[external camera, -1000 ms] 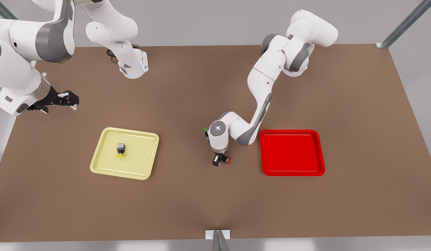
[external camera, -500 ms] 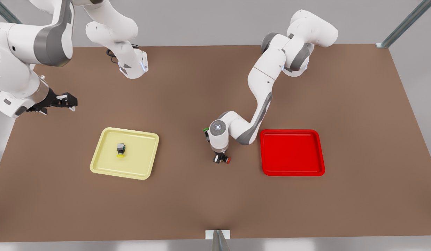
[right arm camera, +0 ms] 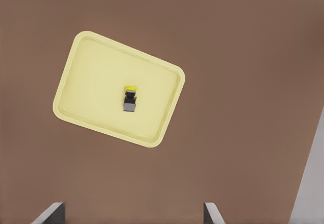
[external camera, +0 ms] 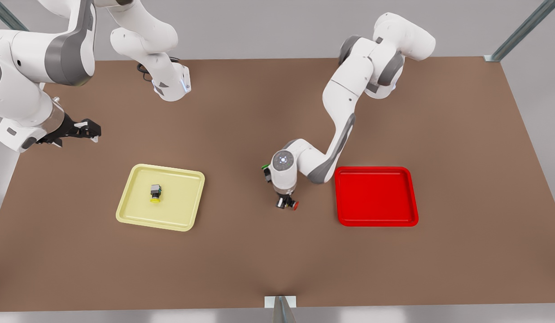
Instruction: Place the switches on the corresponding trays according to their colors
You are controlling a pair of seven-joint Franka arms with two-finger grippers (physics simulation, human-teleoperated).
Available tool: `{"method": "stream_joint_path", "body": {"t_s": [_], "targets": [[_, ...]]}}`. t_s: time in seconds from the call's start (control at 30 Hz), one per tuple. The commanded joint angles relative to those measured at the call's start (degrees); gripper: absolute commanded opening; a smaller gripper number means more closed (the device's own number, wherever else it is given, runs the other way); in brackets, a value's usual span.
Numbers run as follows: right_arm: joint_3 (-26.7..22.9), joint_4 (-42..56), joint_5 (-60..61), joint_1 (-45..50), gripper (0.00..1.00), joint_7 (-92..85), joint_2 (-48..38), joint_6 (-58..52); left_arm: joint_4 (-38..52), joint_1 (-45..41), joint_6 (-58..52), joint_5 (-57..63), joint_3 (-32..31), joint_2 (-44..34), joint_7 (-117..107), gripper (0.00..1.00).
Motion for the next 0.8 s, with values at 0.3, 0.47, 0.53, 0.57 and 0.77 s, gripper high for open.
{"method": "stream_joint_path", "body": {"t_s": [0.3,0.47,0.53,0.57,0.77], "targets": [[-0.1,0.0,0.0,0.0,1.0,0.0,0.0,-0.1,-30.1,6.6,1.2,-1.1,-0.4,-25.0,2.0,0.54],[-0.1,0.0,0.0,-0.1,1.0,0.0,0.0,-0.1,-45.4,13.2,4.6,0.5,-0.5,-37.1,5.3,0.54],[0.0,0.0,0.0,-0.1,1.0,0.0,0.0,-0.1,-48.7,17.9,6.0,1.1,-0.5,-39.6,9.1,0.54],[0.0,0.0,0.0,0.0,1.0,0.0,0.0,-0.1,-49.3,19.8,6.0,1.2,-0.5,-39.8,11.0,0.55],[0.0,0.1,0.0,-0.2,1.0,0.0,0.8,-0.4,-50.1,25.2,6.5,4.2,-0.6,-40.3,13.3,0.56]]}}
